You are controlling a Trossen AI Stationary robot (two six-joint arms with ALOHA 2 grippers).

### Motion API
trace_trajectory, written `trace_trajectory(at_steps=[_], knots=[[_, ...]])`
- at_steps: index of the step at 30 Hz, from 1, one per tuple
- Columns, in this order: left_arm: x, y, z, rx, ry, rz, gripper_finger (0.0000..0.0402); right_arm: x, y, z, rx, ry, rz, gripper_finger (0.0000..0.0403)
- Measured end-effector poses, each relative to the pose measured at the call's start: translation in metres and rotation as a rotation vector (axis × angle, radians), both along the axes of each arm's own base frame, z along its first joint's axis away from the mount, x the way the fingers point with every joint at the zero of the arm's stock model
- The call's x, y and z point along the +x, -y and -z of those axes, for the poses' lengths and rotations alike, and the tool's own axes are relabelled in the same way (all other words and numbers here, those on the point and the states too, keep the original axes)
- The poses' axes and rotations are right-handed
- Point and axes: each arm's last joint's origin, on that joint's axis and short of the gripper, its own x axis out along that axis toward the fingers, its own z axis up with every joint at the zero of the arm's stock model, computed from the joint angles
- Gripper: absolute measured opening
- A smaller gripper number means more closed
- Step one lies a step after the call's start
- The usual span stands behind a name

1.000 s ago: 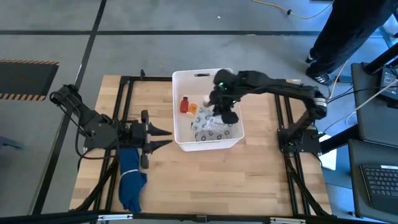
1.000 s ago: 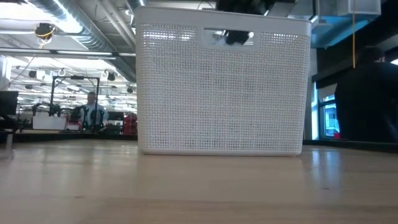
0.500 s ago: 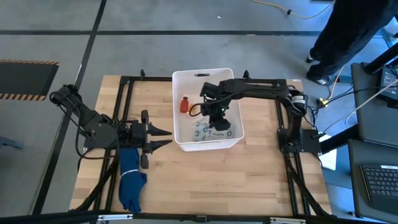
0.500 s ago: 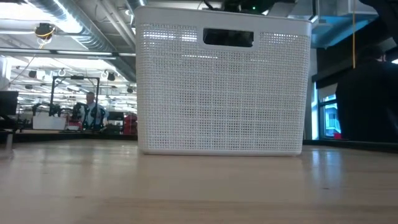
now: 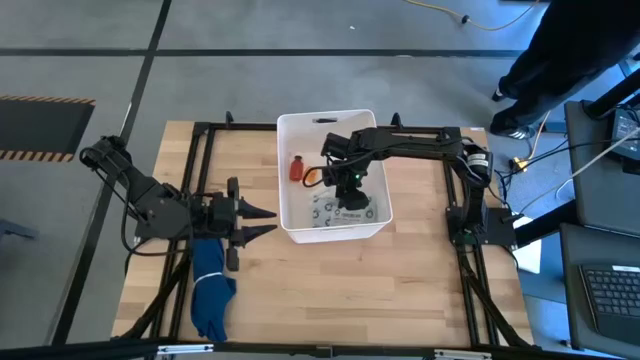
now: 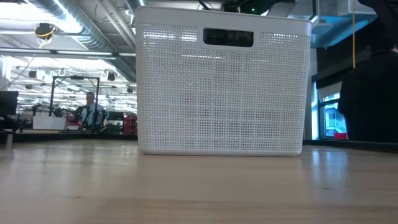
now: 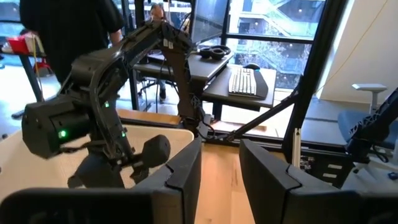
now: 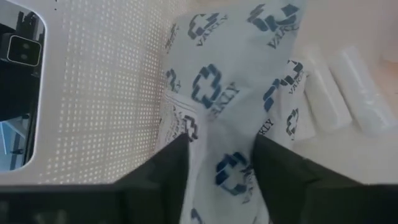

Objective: Pick & place medical supplies in basket/bin
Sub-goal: Put the mailer bag into the white bin, then return to Home Position

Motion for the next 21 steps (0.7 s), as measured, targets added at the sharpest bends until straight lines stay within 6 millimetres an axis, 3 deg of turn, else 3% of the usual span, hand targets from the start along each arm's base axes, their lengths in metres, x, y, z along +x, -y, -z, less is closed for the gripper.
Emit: trace_trajectory(at_steps=[3,7,11,14,17,19,21], knots=[[0.000,0.000,0.002,-0.015,-0.014,-0.003,0.0105,0.000,0.001,-0.005,-0.026,-0.005,0.008,0.0207],[0.000,0.000,0.004,-0.023,-0.025,-0.006,0.0107,0.005,0.003,-0.026,-0.055,0.044,0.020,0.0236],[-0.002,-0.003,0.008,0.005,-0.053,-0.078,0.0105,0.010,0.004,-0.063,-0.060,0.102,0.099,0.0245],[-0.005,-0.008,0.015,0.030,-0.097,-0.200,0.0103,0.005,0.002,-0.103,-0.036,0.159,0.184,0.0243],[-0.009,-0.012,0.026,0.045,-0.154,-0.279,0.0103,-0.016,-0.009,-0.155,-0.043,0.326,0.241,0.0242],[-0.013,-0.015,0.031,0.028,-0.190,-0.303,0.0102,-0.039,-0.022,-0.189,-0.087,0.461,0.292,0.0242],[-0.019,-0.019,0.034,-0.021,-0.200,-0.316,0.0102,-0.066,-0.041,-0.211,-0.168,0.558,0.367,0.0241]])
